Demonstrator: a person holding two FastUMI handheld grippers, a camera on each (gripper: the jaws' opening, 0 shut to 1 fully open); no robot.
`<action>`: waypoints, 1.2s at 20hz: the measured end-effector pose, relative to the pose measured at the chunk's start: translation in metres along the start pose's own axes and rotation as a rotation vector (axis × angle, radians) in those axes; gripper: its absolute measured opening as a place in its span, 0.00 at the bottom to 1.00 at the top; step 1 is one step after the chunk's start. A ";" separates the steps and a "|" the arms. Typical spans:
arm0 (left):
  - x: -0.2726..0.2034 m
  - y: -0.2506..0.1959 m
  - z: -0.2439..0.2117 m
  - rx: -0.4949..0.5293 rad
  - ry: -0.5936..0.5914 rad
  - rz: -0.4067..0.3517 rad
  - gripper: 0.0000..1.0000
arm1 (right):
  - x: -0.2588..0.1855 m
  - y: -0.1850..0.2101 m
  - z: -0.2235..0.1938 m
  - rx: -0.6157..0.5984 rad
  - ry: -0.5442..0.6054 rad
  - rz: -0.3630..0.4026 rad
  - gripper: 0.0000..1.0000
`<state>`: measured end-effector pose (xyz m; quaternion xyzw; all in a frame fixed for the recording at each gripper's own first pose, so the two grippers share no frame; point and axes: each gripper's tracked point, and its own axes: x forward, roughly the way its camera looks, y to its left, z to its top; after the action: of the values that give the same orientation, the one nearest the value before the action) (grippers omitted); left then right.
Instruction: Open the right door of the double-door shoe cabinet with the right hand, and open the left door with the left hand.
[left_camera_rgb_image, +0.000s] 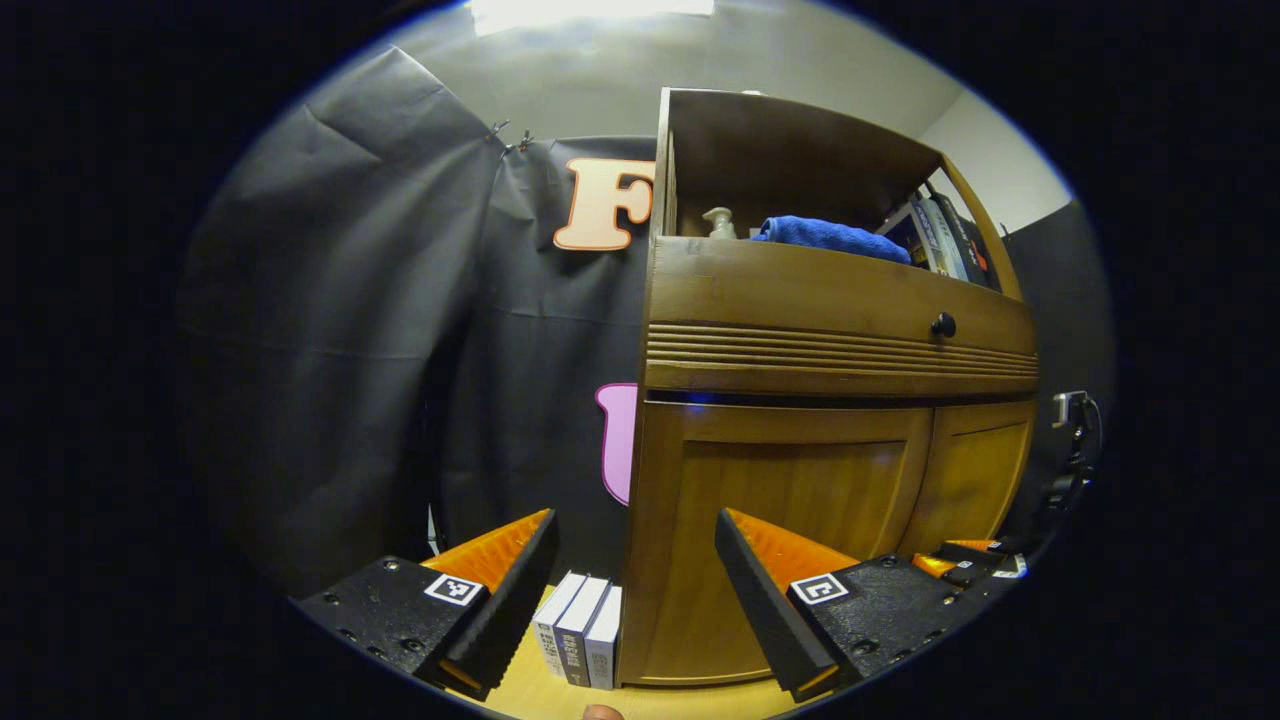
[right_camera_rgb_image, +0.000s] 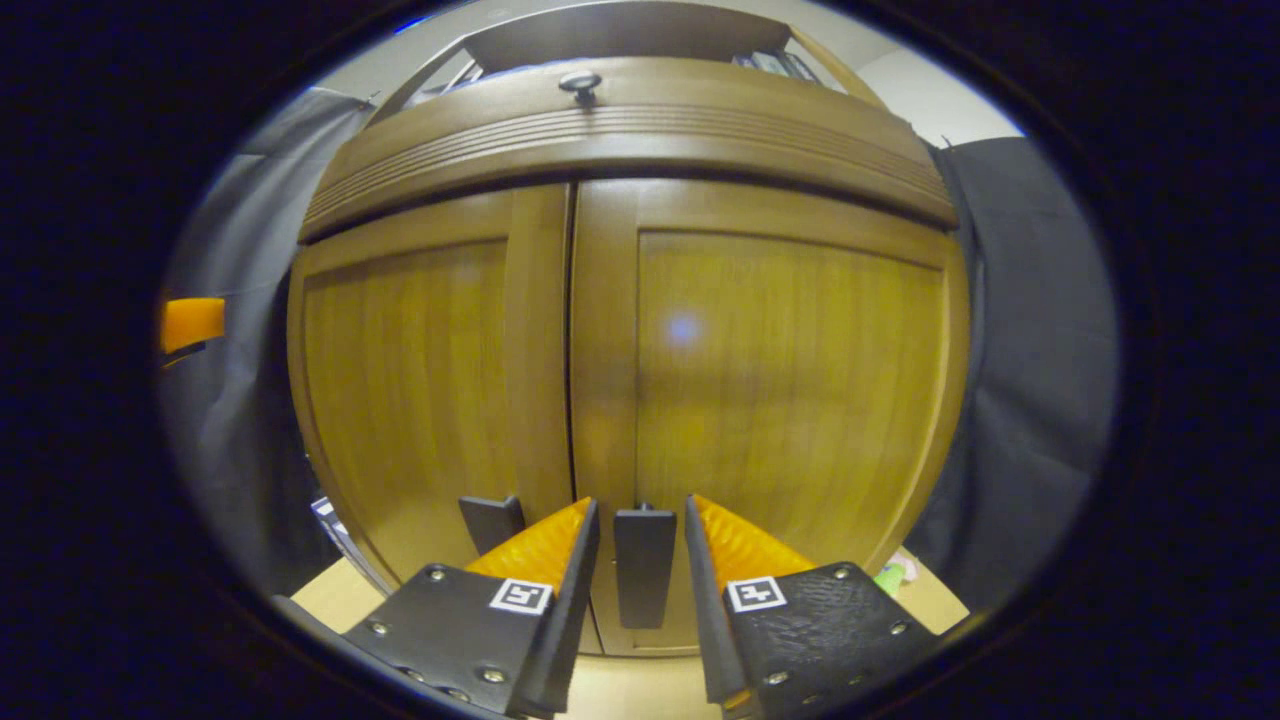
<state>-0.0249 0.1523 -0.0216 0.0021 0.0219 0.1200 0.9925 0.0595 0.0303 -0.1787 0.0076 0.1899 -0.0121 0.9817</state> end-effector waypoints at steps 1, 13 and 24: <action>0.001 0.001 -0.003 -0.003 0.006 0.002 0.96 | -0.003 -0.004 -0.003 -0.008 0.018 -0.005 0.36; -0.003 -0.009 0.003 0.003 -0.002 -0.017 0.93 | -0.023 -0.012 -0.007 0.068 0.041 -0.073 0.24; -0.026 -0.034 0.023 -0.002 -0.039 -0.073 0.96 | -0.072 -0.034 -0.013 0.111 0.034 -0.122 0.24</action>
<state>-0.0411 0.1130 0.0019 0.0024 0.0025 0.0838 0.9965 -0.0128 -0.0015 -0.1642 0.0507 0.2057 -0.0823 0.9738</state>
